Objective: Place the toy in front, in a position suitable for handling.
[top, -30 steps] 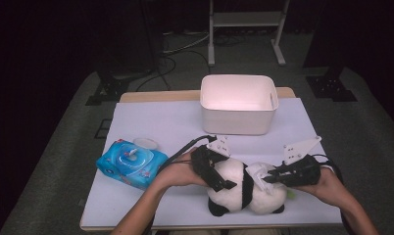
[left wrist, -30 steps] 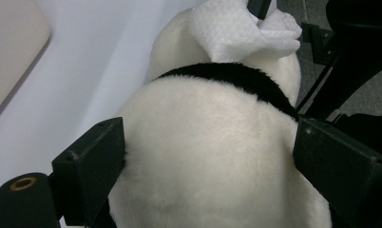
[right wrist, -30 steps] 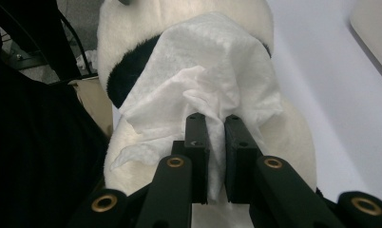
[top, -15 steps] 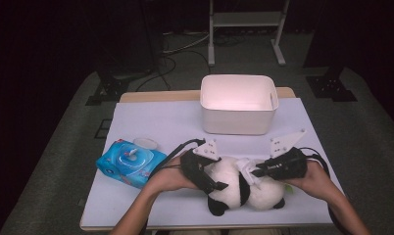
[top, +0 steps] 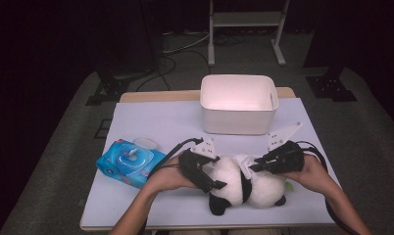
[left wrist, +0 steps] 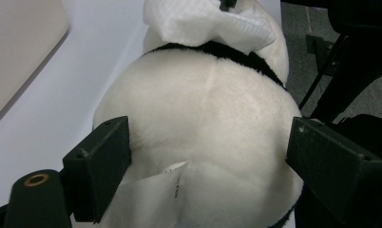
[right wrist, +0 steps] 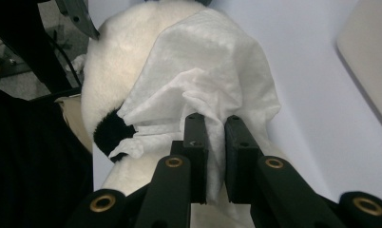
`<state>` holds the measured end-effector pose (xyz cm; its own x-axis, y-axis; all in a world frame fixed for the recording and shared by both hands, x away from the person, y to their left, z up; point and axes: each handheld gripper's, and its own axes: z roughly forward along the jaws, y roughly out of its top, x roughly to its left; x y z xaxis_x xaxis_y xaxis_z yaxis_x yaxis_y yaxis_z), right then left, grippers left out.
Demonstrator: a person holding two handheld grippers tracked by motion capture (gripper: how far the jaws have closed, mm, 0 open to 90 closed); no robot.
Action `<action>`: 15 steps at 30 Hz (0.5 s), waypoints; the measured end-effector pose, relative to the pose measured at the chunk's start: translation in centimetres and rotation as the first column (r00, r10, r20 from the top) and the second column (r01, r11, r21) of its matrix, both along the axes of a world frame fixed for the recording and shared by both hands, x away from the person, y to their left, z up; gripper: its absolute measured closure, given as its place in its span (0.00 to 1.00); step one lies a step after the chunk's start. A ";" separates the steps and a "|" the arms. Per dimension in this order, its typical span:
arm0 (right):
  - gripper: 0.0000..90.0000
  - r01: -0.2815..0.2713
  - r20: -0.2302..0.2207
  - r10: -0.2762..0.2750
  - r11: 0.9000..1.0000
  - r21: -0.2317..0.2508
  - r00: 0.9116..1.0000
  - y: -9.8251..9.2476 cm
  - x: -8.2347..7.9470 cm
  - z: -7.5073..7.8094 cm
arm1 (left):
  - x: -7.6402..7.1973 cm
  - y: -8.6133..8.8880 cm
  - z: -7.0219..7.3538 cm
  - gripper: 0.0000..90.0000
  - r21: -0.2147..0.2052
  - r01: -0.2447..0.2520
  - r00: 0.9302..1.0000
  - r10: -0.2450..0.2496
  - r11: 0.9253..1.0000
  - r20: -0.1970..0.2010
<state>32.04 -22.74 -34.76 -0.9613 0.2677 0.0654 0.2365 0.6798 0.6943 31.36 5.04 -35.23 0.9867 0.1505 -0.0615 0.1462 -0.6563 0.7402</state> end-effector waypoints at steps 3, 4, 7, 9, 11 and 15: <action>0.90 -0.015 -0.013 0.015 1.000 0.013 1.000 -0.3 -0.2 -0.5 | 0.3 -0.4 0.4 0.16 0.008 0.001 1.000 -0.001 1.000 0.003; 0.90 -0.019 -0.014 0.019 1.000 0.015 1.000 -0.2 -0.5 -0.6 | 0.5 -0.6 0.6 0.16 0.008 0.003 1.000 -0.003 1.000 0.005; 0.90 -0.032 -0.005 0.032 0.999 0.017 0.999 -0.2 -1.4 -0.8 | 0.8 -1.1 0.9 0.16 0.020 0.011 1.000 -0.011 1.000 0.003; 0.90 -0.036 0.003 0.036 0.999 0.025 0.999 -0.4 -1.9 -1.0 | 1.1 -1.5 1.0 0.16 0.024 0.023 1.000 -0.022 0.999 -0.015; 0.90 -0.043 0.002 0.042 0.999 0.032 0.999 -0.6 -2.3 -1.2 | 1.2 -2.0 0.9 0.16 0.025 0.034 0.999 -0.033 0.999 -0.027; 0.91 -0.062 -0.003 0.062 0.997 0.039 0.998 -0.8 -2.8 -1.5 | 1.4 -3.0 0.7 0.14 0.050 0.055 0.997 -0.052 0.997 -0.058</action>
<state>29.26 -23.56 -36.27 -0.9757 0.2045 0.0788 0.1976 0.6657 0.7196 32.72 2.05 -34.57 0.9886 0.1018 -0.1109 0.1504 -0.7011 0.6970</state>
